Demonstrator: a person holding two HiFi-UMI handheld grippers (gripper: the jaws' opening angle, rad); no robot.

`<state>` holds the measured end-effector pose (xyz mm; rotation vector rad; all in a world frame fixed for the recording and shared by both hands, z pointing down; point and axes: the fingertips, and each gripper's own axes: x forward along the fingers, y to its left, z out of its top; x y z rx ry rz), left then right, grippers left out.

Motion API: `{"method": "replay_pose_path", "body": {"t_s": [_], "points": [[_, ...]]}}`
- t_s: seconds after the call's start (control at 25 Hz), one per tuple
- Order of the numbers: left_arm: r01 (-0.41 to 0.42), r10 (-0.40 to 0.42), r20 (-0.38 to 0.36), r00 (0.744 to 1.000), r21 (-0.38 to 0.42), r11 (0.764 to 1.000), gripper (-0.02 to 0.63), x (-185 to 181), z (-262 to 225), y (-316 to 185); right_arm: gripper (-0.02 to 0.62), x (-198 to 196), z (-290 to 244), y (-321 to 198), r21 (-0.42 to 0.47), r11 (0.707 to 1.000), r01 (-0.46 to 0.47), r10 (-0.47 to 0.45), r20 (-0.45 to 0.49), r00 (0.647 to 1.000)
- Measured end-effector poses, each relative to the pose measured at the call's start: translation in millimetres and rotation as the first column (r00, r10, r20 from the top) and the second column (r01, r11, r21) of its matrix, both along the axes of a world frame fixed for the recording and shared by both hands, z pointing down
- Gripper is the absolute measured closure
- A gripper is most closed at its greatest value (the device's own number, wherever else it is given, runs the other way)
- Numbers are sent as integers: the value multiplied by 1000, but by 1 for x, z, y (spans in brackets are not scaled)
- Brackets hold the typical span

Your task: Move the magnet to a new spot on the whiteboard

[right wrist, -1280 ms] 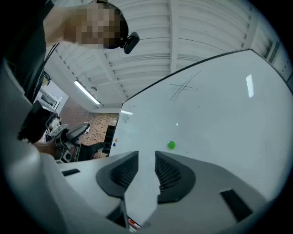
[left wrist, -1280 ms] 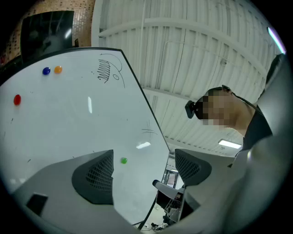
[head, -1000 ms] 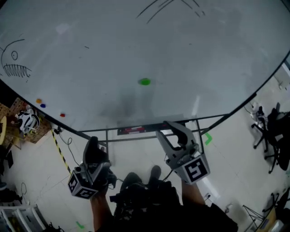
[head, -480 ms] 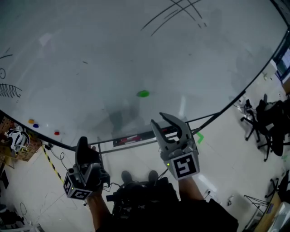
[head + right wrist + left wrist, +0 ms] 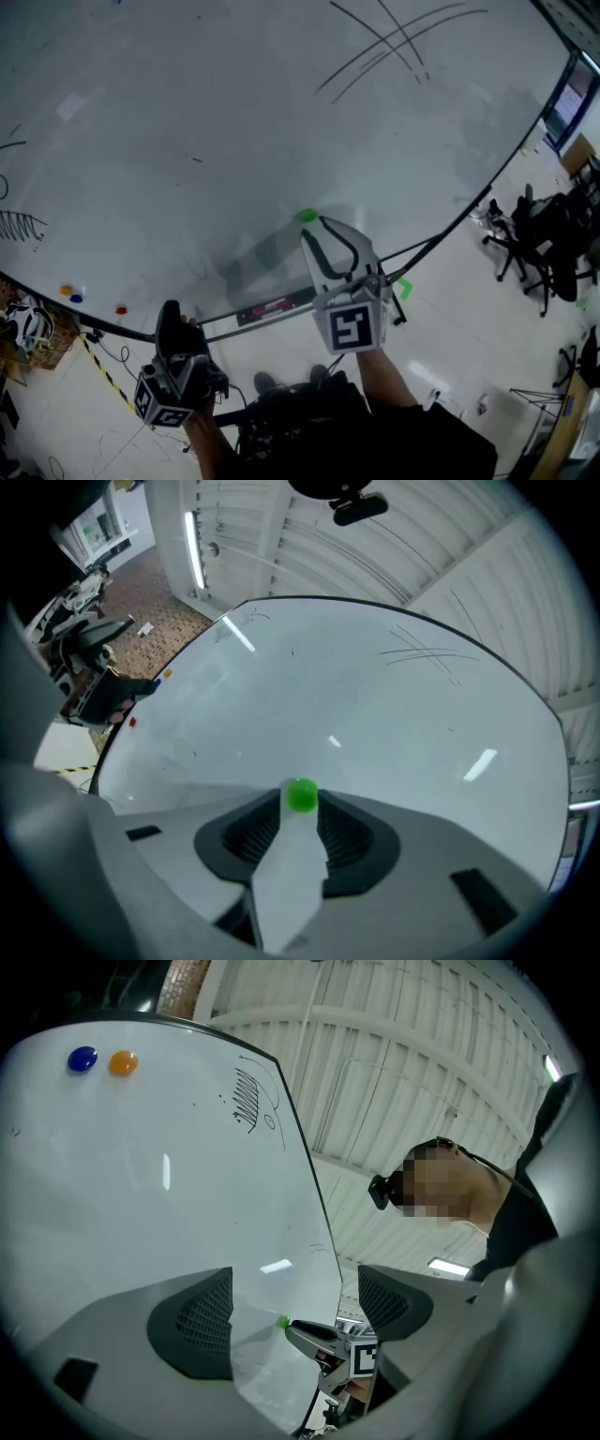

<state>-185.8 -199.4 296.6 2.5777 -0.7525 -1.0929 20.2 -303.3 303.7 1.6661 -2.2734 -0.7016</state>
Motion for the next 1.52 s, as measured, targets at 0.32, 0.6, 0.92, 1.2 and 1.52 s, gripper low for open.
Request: {"method": "replay_pose_path", "body": {"t_s": [0.32, 0.6, 0.92, 1.2, 1.52], "points": [[1, -1, 25, 1000, 19, 1000, 189, -8, 3, -4, 434, -1, -7, -13, 32, 996, -89, 90, -19, 996], [-4, 3, 34, 999, 24, 1000, 189, -10, 3, -6, 443, -4, -7, -16, 58, 988, -142, 147, -107, 983], [-6, 5, 31, 1000, 27, 1000, 189, -9, 1, -4, 448, -5, -8, -15, 47, 993, -108, 110, -39, 993], [-29, 29, -12, 1000, -14, 999, 189, -6, 0, 1, 448, -3, -8, -10, 19, 999, -44, 44, 34, 998], [-23, 20, 67, 998, 39, 999, 189, 12, -4, 1, 448, 4, -9, 15, -53, 997, 55, -46, 146, 988]]}}
